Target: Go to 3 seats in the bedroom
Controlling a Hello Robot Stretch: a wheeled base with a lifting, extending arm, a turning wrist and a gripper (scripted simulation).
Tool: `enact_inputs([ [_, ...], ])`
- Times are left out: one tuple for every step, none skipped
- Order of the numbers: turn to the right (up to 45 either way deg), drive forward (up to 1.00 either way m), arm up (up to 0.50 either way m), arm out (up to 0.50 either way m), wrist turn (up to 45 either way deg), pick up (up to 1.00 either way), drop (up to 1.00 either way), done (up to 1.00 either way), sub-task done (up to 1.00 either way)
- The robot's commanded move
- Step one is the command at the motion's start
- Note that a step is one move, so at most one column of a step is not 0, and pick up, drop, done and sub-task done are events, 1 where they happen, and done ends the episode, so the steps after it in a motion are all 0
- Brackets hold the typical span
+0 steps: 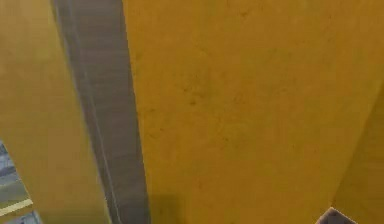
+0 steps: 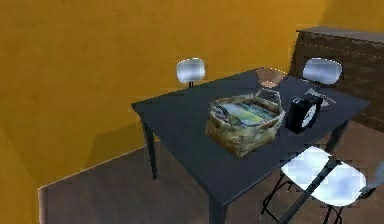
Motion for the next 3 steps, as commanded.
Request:
enact_inputs([
  [45.0, 0.00, 0.00, 0.00, 0.0, 0.00, 0.00, 0.00, 0.00],
  [18.0, 0.00, 0.00, 0.00, 0.0, 0.00, 0.00, 0.00, 0.00],
  [0.0, 1.00, 0.00, 0.00, 0.0, 0.00, 0.00, 0.00, 0.00],
])
